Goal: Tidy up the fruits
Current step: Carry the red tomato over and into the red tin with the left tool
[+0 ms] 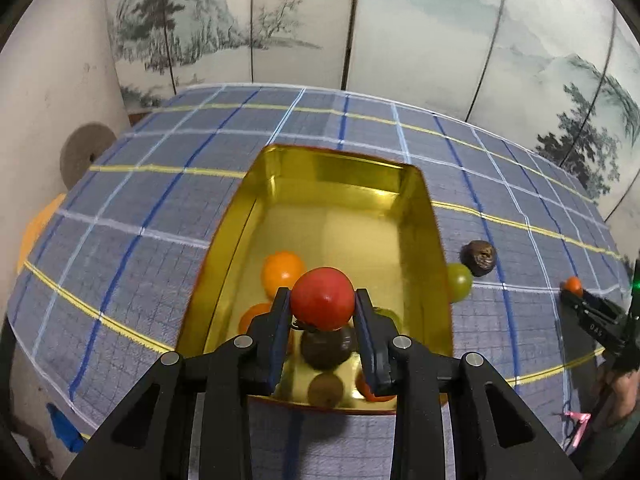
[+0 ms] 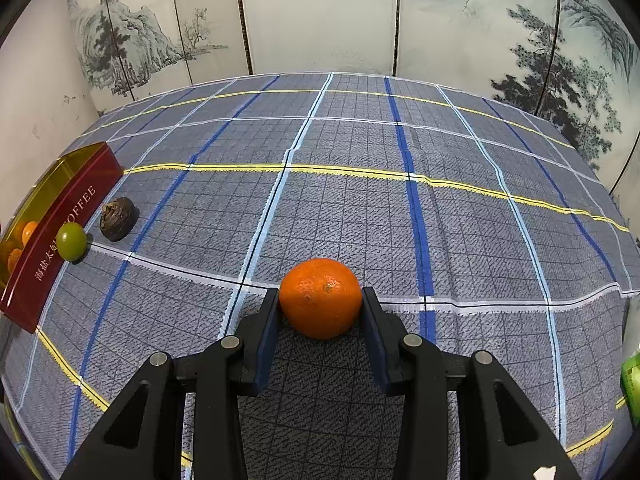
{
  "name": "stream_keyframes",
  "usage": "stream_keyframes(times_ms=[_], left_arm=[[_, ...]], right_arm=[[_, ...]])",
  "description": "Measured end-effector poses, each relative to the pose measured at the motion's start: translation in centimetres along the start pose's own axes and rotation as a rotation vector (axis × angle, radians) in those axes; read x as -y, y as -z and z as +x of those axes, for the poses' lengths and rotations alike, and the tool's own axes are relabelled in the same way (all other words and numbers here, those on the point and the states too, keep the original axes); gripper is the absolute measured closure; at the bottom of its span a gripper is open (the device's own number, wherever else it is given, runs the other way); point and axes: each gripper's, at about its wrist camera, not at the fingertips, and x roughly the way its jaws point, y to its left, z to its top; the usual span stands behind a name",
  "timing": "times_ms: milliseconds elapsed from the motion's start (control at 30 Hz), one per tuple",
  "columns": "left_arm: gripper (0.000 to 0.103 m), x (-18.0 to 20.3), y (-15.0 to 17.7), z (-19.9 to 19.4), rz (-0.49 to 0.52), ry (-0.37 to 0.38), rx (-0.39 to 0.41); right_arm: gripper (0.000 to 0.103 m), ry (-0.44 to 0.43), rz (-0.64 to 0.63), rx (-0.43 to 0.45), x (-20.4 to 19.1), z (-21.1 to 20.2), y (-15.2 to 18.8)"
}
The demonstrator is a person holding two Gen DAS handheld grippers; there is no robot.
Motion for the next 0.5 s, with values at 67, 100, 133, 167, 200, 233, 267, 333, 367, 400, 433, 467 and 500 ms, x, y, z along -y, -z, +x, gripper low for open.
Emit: stream_keyframes(times_ms=[67, 100, 133, 167, 200, 233, 267, 333, 367, 400, 433, 467, 500], left_arm=[[0.071, -1.0, -0.1, 0.3, -0.011, 0.012, -0.018], [0.071, -1.3, -0.1, 0.3, -0.018, 0.010, -0.020], [0.071, -1.5, -0.1, 0.4, -0.023, 0.009, -0.020], [0.071, -1.7, -0.2, 0.6, -0.021, 0.008, -0.025], [0.071, -1.9, -0.2, 0.7, -0.024, 0.003, -0.028], [0.071, -2.2, -0.1, 0.8, -0.033, 0.000, -0.031], [0.071, -2.3, -0.2, 1.1, -0.034, 0.003, -0.037], [0.071, -2.5, 0.0, 1.4, -0.040, 0.008, -0.051], [0.071, -2.5, 0.1, 1.5, -0.038, 0.012, -0.053], [0.071, -2.4, 0.3, 1.5, -0.033, 0.015, -0.056], [0.071, -2.3, 0.4, 1.5, -0.027, 0.014, -0.058], [0.071, -2.2, 0.6, 1.6, -0.019, 0.014, -0.059], [0.071, -2.0, 0.7, 1.6, -0.013, 0.015, -0.061]], right_arm=[[0.065, 0.004, -0.003, -0.001, 0.0, 0.0, 0.0], [0.065, 0.005, -0.004, -0.001, 0.0, 0.0, 0.0], [0.065, 0.006, -0.005, -0.001, 0.0, 0.0, 0.0], [0.065, 0.006, -0.005, -0.002, 0.0, 0.0, 0.0], [0.065, 0.006, -0.005, -0.001, 0.0, 0.0, 0.0], [0.065, 0.007, -0.006, -0.002, 0.0, 0.0, 0.0], [0.065, 0.008, -0.007, -0.002, 0.0, 0.1, 0.0], [0.065, 0.012, -0.010, -0.003, 0.0, 0.1, 0.0], [0.065, 0.013, -0.011, -0.003, 0.0, 0.1, 0.0], [0.065, 0.013, -0.012, -0.003, 0.0, 0.1, 0.0], [0.065, 0.013, -0.012, -0.003, 0.0, 0.1, 0.0], [0.065, 0.013, -0.012, -0.003, 0.0, 0.1, 0.0], [0.065, 0.013, -0.012, -0.003, 0.0, 0.1, 0.0]])
